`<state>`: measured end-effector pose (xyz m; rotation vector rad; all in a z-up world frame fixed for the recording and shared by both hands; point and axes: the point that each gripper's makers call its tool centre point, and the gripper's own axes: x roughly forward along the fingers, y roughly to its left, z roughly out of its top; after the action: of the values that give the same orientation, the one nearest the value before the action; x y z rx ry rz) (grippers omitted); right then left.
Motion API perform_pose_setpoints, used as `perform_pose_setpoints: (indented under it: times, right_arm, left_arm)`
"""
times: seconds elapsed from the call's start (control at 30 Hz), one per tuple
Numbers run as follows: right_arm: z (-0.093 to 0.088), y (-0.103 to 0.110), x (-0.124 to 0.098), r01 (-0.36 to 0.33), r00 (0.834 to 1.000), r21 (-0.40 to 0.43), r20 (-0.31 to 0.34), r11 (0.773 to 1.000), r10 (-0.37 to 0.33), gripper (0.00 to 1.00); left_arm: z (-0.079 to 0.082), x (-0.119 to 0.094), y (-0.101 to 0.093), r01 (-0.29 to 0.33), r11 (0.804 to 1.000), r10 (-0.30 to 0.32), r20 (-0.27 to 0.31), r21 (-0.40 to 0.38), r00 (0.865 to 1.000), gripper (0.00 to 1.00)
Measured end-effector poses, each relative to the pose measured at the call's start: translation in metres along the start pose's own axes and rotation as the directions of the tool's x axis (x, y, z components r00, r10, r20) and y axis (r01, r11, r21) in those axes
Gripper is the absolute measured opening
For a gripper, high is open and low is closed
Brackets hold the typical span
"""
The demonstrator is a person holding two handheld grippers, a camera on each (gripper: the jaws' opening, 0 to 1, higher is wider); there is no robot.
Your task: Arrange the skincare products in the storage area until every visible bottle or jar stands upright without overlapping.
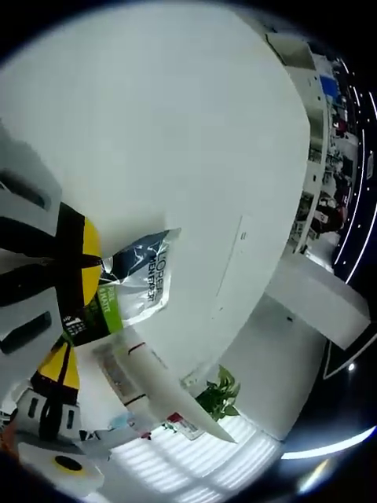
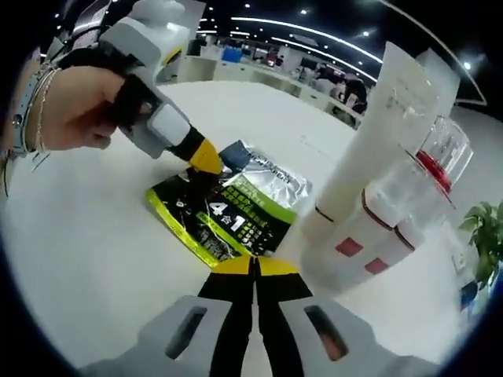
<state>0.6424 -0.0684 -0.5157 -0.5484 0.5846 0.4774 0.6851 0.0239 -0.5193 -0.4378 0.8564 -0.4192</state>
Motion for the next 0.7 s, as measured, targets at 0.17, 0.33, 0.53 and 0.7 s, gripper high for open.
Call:
perform_pose_setpoints:
  times: [0.17,0.33,0.53,0.7]
  right_arm:
    - [0.001,-0.007,0.006,0.016,0.999,-0.075,0.046,0.997,-0.013,0.0]
    - [0.002,-0.009,0.01,0.004,0.997,0.014,0.072,1.0,-0.005,0.0]
    - [0.004,-0.008,0.01,0.016,0.995,-0.006,0.094,1.0,-0.016,0.0]
    - [0.004,-0.009,0.009,0.012,0.993,0.037,0.116,0.999,-0.016,0.0]
  left_arm:
    - [0.006,0.004,0.002,0.028,0.996,-0.028,0.011,-0.086,1.0,0.0]
    - [0.01,0.007,0.002,0.009,1.0,-0.009,0.034,-0.007,0.999,0.02]
    - [0.025,-0.004,0.015,-0.094,0.98,0.075,0.107,0.178,0.991,0.09]
    - [0.025,-0.024,-0.003,-0.037,0.986,0.013,0.149,0.162,0.989,0.08]
